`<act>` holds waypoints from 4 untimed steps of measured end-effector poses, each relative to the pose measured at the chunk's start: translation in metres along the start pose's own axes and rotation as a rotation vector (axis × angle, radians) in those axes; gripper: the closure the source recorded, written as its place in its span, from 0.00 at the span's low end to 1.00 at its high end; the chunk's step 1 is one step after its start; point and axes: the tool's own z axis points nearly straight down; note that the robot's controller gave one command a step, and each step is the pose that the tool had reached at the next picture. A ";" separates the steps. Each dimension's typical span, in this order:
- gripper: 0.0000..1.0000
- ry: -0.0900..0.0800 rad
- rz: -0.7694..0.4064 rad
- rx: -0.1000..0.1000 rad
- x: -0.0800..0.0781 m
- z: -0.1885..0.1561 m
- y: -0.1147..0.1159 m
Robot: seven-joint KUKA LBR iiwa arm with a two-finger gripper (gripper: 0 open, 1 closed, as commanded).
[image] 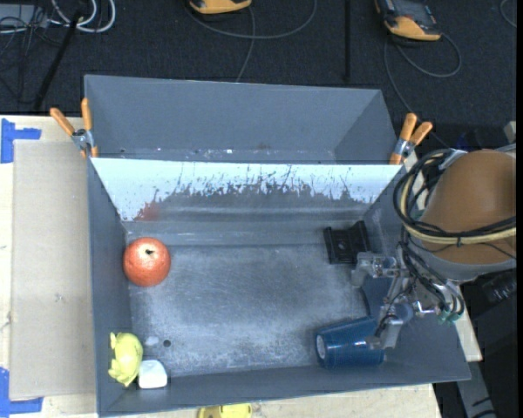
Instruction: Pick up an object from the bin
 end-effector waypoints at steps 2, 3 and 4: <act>0.00 -0.033 -0.222 -0.001 -0.003 0.091 0.014; 0.00 -0.008 -0.222 -0.003 0.005 0.098 0.013; 1.00 0.023 -0.176 -0.007 -0.001 0.108 0.010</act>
Offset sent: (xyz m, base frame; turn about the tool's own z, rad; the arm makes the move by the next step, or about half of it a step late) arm 0.0000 0.0000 0.0000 0.0000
